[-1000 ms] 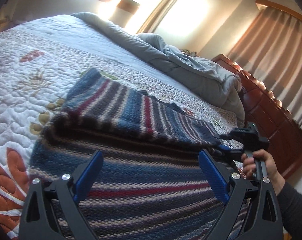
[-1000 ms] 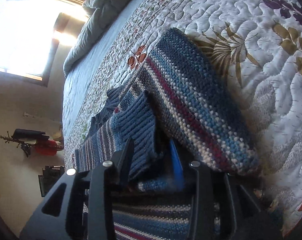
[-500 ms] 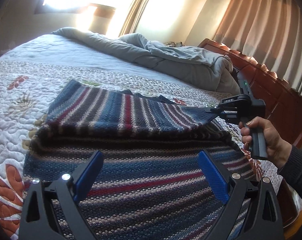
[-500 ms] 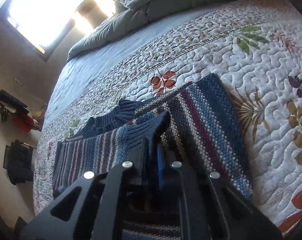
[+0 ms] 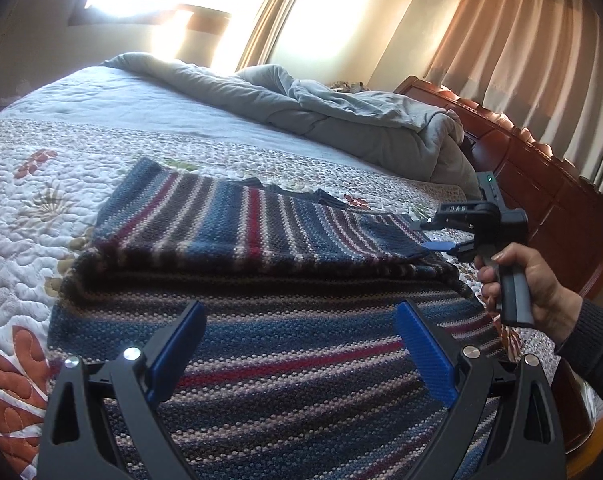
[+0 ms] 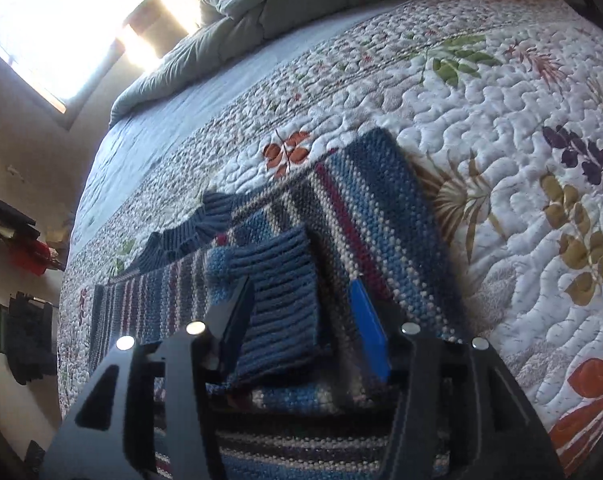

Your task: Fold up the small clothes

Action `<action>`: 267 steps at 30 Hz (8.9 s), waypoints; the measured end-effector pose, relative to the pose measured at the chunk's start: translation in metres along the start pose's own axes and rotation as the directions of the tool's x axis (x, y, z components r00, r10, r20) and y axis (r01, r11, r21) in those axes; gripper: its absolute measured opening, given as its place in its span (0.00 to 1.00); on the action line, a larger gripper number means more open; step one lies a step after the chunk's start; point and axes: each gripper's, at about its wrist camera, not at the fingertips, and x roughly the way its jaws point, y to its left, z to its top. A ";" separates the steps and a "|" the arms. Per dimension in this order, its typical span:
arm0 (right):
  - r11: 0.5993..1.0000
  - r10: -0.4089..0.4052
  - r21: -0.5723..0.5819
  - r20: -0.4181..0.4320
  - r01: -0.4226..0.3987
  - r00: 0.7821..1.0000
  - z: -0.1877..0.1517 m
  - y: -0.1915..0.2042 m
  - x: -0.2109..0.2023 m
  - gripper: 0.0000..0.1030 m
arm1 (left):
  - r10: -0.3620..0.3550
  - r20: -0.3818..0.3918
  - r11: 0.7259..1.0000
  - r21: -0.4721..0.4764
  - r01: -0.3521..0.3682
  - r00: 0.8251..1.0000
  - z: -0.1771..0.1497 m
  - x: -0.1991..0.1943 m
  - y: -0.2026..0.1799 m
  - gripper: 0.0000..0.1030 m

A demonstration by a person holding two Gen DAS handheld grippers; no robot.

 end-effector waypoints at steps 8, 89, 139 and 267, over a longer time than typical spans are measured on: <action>1.000 -0.012 0.023 -0.052 0.013 0.999 0.027 0.000 0.033 0.49 | -0.007 -0.014 1.000 -0.017 0.007 1.000 -0.002 0.005 0.003 0.93; 0.920 0.358 0.248 -0.218 -0.303 0.908 -0.313 -0.150 -0.182 0.53 | -0.289 -0.322 0.670 -0.740 -0.050 0.902 -0.181 -0.146 0.070 0.32; 0.928 0.351 -0.131 -0.016 -0.350 0.936 -0.108 -0.018 -0.247 0.07 | -0.249 -0.082 0.855 -0.486 0.179 0.965 0.054 -0.163 0.049 0.08; 0.979 -0.069 -0.201 -0.153 0.037 0.986 0.147 0.020 0.092 0.08 | 0.188 -0.439 0.950 -0.148 -0.276 0.879 0.208 0.241 0.168 0.08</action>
